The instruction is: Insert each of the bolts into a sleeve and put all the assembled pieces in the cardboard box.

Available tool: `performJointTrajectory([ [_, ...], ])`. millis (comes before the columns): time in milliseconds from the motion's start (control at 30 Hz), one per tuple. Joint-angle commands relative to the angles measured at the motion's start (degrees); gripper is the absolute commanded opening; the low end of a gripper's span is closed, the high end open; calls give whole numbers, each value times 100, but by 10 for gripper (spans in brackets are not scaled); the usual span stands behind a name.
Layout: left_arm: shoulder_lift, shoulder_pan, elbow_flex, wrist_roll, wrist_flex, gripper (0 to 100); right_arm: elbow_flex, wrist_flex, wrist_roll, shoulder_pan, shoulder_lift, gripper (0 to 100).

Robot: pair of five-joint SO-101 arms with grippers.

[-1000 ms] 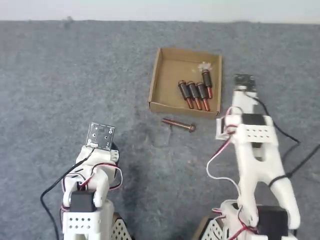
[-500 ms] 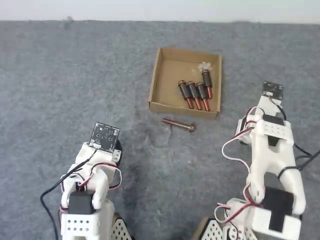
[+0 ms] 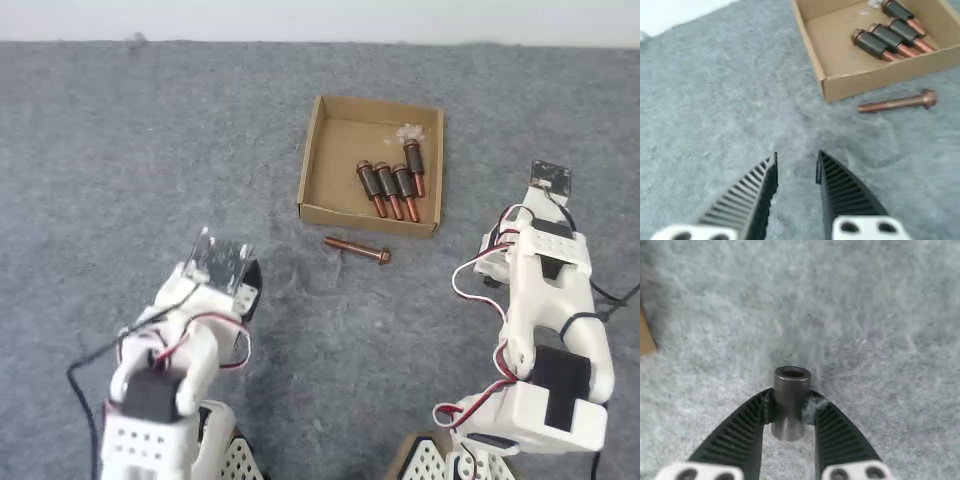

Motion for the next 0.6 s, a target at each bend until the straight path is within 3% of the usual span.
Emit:
performJointTrajectory([
  [0,2084,677,-1437,114,202,130,-343,-48,88,57,-40,6],
  [200,3982,1758,-2369,62,264,131,-343,-66,88,57,-31,6],
  [400,5714,2180,-3178,-1020,246,181,-343,-84,88,66,-31,6],
  [567,6681,2207,-3538,-2040,-246,185,-343,-163,97,66,-31,6],
])
